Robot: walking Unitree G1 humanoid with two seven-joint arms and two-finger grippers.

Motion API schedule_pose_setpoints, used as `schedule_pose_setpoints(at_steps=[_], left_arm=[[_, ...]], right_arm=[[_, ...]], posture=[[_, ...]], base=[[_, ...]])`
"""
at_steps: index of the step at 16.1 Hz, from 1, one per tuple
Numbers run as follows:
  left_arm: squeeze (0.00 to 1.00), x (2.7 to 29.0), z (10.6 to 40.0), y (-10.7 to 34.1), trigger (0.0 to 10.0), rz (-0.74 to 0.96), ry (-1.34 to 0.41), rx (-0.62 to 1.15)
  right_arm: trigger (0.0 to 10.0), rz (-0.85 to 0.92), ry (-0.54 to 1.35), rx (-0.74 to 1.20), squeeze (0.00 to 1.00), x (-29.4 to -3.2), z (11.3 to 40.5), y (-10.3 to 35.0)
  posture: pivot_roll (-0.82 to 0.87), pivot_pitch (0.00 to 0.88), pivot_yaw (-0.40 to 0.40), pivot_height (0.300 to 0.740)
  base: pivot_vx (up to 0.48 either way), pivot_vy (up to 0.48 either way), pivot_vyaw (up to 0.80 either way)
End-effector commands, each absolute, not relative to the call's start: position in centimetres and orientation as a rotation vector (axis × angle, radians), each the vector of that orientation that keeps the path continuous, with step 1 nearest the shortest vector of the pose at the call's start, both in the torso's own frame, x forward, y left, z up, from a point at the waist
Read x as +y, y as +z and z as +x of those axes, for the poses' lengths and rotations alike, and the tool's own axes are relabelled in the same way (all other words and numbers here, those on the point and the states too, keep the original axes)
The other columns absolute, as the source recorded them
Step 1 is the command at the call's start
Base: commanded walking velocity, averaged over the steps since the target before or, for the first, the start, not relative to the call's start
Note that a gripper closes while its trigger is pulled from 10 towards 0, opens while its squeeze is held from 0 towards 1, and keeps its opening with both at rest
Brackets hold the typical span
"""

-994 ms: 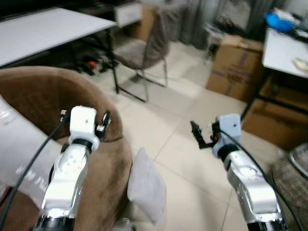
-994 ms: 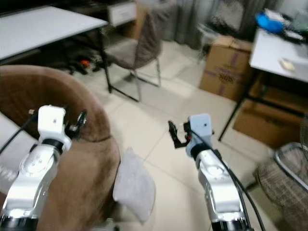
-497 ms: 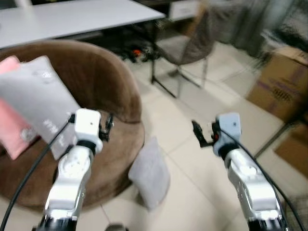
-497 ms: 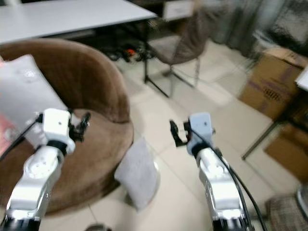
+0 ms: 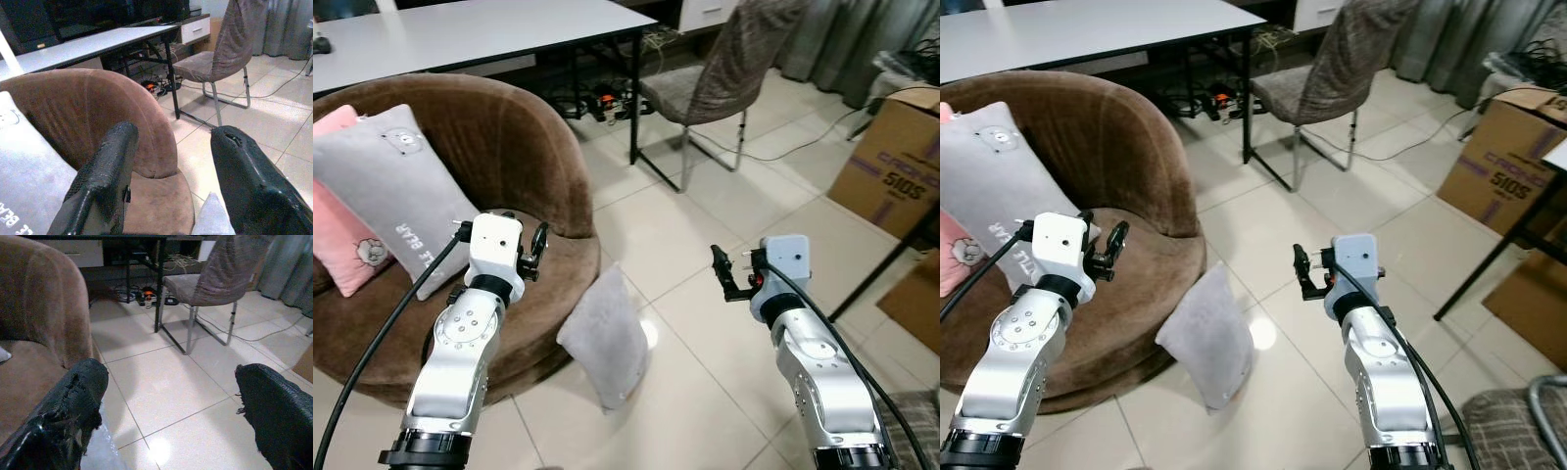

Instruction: Move the pillow to the sofa from floor

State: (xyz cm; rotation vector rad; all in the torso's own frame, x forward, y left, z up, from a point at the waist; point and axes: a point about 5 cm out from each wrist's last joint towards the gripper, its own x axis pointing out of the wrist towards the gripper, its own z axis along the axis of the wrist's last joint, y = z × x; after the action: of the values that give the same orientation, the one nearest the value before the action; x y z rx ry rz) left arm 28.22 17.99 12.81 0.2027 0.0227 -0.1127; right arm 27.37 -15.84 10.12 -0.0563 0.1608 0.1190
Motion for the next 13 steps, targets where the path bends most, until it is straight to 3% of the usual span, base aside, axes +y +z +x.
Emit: schedule_pose_setpoints(at_steps=[1,3,13], left_arm=[[0.2,18.25,28.57,13.26,10.0,0.208,-0.113,0.01],[0.2,18.16,28.67,13.25,10.0,0.206,-0.116,0.008],[0.19,18.3,28.94,13.39,10.0,0.206,-0.111,-0.004]], right_arm=[[10.0,-0.045,0.121,0.155,0.0,-15.67,27.58,10.23],[10.0,-0.05,0.113,0.159,0.0,-15.77,27.66,10.17],[10.0,-0.05,0.124,0.143,0.0,-15.49,28.23,10.28]], posture=[[0.02,0.0,0.0,0.74],[0.02,0.0,-0.001,0.74],[0.03,0.0,-0.01,0.74]], base=[[0.319,0.0,-0.8],[0.343,0.0,-0.7],[0.382,0.0,0.0]])
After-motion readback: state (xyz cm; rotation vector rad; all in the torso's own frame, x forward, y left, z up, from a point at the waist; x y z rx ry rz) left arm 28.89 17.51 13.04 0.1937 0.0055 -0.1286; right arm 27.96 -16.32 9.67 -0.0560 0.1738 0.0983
